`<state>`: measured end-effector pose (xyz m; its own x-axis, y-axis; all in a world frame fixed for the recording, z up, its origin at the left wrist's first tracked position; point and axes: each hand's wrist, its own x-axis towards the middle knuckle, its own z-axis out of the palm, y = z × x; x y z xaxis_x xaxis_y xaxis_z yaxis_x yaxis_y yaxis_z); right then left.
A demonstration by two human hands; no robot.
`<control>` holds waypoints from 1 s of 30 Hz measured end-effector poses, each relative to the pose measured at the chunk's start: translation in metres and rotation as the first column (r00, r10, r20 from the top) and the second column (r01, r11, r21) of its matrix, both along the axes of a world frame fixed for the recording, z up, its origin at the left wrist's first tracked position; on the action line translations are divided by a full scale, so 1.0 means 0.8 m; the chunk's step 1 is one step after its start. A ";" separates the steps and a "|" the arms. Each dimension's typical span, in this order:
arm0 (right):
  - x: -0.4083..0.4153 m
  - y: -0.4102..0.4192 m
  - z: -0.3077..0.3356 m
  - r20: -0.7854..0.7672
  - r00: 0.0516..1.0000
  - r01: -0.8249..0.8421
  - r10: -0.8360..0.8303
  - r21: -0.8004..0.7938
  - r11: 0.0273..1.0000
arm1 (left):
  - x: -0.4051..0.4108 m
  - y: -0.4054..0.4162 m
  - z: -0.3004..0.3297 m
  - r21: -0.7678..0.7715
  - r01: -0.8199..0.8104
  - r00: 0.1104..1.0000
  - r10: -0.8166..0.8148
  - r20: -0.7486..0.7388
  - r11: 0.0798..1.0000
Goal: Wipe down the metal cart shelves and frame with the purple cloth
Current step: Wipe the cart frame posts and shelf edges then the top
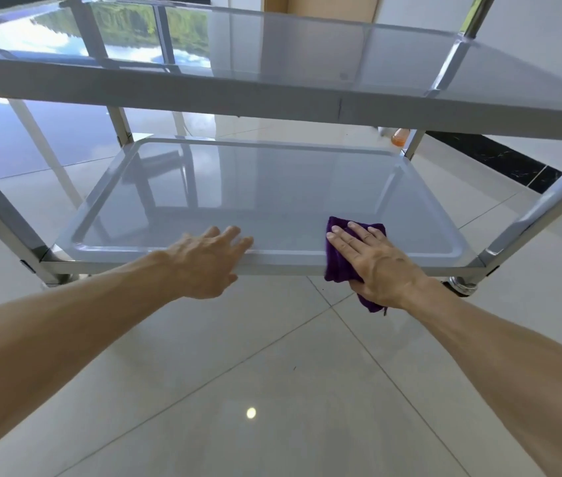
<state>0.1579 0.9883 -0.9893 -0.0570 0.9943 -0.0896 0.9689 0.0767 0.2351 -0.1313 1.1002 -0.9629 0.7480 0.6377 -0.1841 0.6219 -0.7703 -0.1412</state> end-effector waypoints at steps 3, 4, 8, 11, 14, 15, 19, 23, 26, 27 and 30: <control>-0.027 0.008 -0.003 0.015 1.000 -0.024 0.024 0.032 0.999 | 0.043 -0.009 0.004 -0.017 0.004 0.999 -0.004 0.046 1.000; -0.039 0.013 -0.005 0.006 0.999 -0.032 0.032 0.041 0.999 | 0.051 -0.010 0.005 -0.016 -0.007 0.999 0.007 0.045 1.000; -0.086 0.035 -0.012 -0.042 0.998 -0.040 0.043 0.061 0.997 | 0.049 -0.006 -0.001 -0.020 -0.045 0.999 0.044 -0.015 0.999; -0.102 0.043 -0.011 -0.081 0.994 -0.066 0.071 0.062 0.996 | 0.031 0.000 -0.008 -0.001 -0.062 0.997 0.062 -0.044 0.998; -0.096 0.043 -0.005 -0.091 0.987 -0.132 0.136 0.050 0.990 | 0.012 0.014 -0.012 0.000 -0.039 0.998 0.039 -0.043 0.999; -0.089 0.041 -0.003 -0.090 0.985 -0.144 0.147 0.039 0.989 | 0.006 0.018 -0.013 -0.005 -0.027 0.999 0.027 -0.037 1.000; -0.045 0.018 0.008 -0.087 0.989 -0.118 0.117 -0.012 0.993 | -0.010 0.027 -0.014 -0.022 -0.023 1.000 0.022 -0.008 1.000; 0.001 -0.015 0.014 -0.061 0.998 -0.031 0.029 -0.038 0.999 | -0.011 0.028 -0.014 -0.008 -0.001 1.000 0.000 -0.022 1.000; 0.025 -0.033 0.016 -0.010 0.999 0.045 -0.046 -0.064 0.997 | -0.007 0.029 -0.007 -0.022 0.002 0.999 -0.003 -0.039 1.000; 0.031 -0.038 0.016 0.003 0.998 0.069 -0.069 -0.073 0.995 | -0.005 0.029 -0.003 -0.029 0.001 0.999 -0.002 -0.047 1.000; 0.042 -0.050 0.021 -0.027 0.992 0.119 -0.122 -0.102 0.988 | 0.007 0.025 0.014 -0.043 -0.057 0.993 0.052 -0.102 0.997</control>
<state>0.1911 0.9483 -0.9724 0.0582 0.9803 -0.1889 0.9797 -0.0196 0.1997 -0.1259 1.1206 -0.9518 0.6884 0.6663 -0.2866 0.6475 -0.7426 -0.1709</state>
